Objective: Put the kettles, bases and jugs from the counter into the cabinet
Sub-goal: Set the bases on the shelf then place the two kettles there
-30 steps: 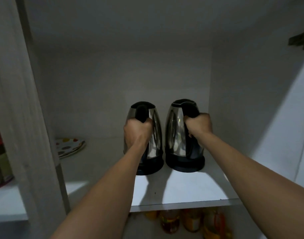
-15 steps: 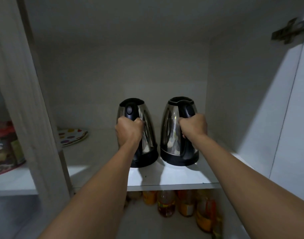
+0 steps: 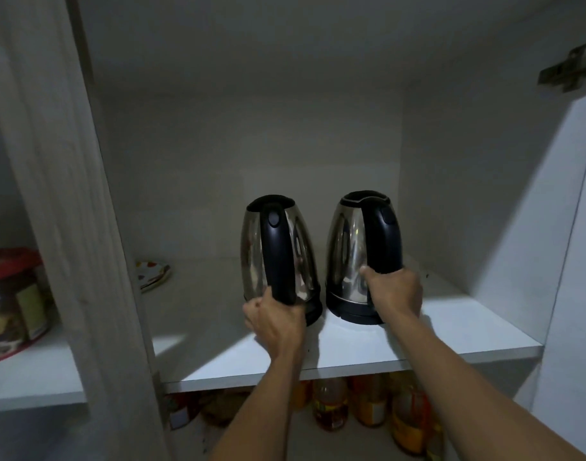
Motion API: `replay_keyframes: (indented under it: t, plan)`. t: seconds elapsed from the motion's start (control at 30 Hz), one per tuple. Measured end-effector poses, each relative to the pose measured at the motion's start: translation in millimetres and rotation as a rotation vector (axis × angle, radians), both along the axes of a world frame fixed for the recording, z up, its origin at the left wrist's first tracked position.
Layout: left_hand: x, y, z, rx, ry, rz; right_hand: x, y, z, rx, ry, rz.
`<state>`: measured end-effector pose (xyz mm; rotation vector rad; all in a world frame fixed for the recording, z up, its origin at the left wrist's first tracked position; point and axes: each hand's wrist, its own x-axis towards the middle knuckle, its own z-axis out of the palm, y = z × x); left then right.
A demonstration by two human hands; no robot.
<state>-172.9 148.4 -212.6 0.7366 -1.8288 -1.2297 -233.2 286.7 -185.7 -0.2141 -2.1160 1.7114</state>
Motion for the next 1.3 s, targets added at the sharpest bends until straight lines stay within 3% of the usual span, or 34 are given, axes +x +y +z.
replay_keyframes:
  t: [0.3,0.63,0.9,1.07,1.23,1.3]
  plan:
    - [-40,-25,-13,0.048,0.050,-0.097,-47,-25,-50,-0.019,-0.028,-0.004]
    - [-147,-64,-7,0.089,0.011,-0.065,-145,-54,-30,0.081,-0.030,0.110]
    - [-217,-81,0,0.109,-0.015,0.023,-221,-75,-31,0.044,-0.002,0.152]
    - [-203,-73,-2,0.132,-0.154,0.033,-217,-65,-35,0.023,-0.142,0.148]
    - [-139,-56,3,-0.011,-0.292,-0.001,-163,-64,-25,0.039,-0.193,0.201]
    - [-98,-49,10,-0.110,-0.329,0.012,-118,-73,-16,0.035,-0.125,0.188]
